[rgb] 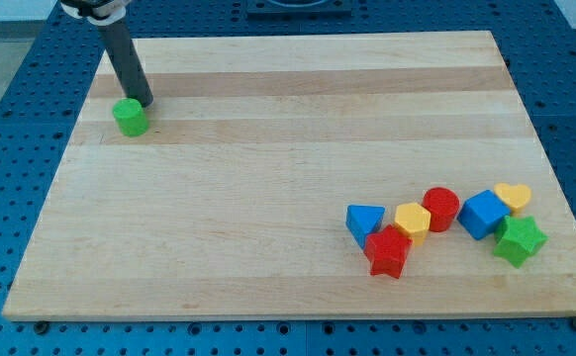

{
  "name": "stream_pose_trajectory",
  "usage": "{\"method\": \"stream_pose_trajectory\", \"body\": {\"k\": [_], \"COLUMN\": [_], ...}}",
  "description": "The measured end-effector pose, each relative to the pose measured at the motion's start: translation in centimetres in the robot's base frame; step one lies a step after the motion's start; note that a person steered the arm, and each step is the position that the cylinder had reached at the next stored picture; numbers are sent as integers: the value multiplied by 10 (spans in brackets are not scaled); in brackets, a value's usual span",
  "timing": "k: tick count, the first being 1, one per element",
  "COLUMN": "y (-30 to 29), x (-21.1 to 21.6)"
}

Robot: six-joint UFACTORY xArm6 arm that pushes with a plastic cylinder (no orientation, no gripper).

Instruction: Push the green circle slightly left

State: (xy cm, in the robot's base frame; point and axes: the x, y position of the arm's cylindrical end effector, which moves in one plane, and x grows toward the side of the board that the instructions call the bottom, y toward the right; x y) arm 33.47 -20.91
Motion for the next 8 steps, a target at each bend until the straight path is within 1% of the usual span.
{"method": "stream_pose_trajectory", "body": {"k": [2, 3, 4, 5, 6, 7, 8], "y": [11, 11, 35, 41, 41, 39, 24], "x": [29, 20, 20, 46, 58, 58, 87]}}
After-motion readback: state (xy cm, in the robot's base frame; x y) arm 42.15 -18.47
